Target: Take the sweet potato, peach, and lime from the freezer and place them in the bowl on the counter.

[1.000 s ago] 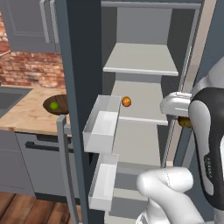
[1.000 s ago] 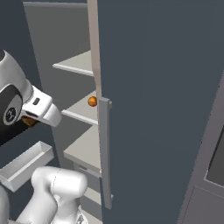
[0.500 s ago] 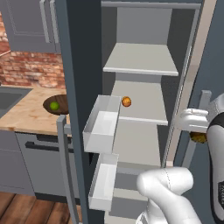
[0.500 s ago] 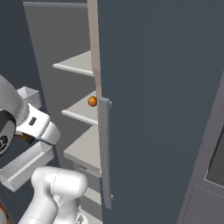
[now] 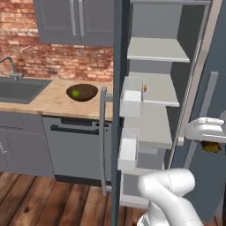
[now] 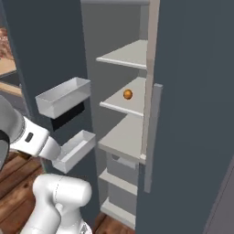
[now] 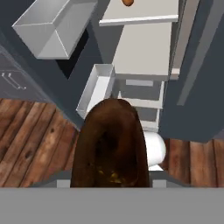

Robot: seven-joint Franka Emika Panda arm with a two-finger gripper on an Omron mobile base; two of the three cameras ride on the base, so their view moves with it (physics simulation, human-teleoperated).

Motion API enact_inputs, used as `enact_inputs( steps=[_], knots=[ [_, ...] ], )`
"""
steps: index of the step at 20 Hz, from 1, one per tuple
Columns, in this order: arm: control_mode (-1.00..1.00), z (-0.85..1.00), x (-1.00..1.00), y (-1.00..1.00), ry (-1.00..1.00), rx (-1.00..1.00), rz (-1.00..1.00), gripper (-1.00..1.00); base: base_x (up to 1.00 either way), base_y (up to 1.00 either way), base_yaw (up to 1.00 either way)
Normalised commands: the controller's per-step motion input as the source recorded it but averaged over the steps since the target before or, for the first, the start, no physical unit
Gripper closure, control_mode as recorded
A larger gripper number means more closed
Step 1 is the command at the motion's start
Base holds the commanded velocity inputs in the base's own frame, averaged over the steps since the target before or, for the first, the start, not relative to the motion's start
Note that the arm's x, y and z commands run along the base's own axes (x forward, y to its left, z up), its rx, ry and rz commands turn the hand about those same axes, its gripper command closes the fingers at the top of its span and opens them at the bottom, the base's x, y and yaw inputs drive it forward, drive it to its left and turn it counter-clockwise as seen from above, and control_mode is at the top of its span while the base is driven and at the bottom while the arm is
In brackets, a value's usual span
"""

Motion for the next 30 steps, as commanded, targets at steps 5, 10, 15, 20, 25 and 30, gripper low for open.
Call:
enact_inputs(
  steps=[5, 10, 15, 20, 25, 30],
  knots=[
    [1.0, 0.0, 0.0, 0.0, 0.0, 0.0, 0.0, 1.0, 0.05, 1.0, 0.0],
    [1.0, 0.0, 0.0, 0.0, 0.0, 0.0, 0.0, 1.0, 0.44, 1.0, 0.0],
    [1.0, 0.0, 0.0, 0.0, 0.0, 0.0, 0.0, 1.0, 0.05, 1.0, -0.01],
    [1.0, 0.0, 0.0, 0.0, 0.0, 0.0, 0.0, 1.0, 0.4, 1.0, -0.21],
    [1.0, 0.0, 0.0, 0.0, 0.0, 0.0, 0.0, 1.0, 0.65, 1.0, -0.27],
    [1.0, 0.0, 0.0, 0.0, 0.0, 0.0, 0.0, 1.0, 0.61, 1.0, -0.37]
  ],
)
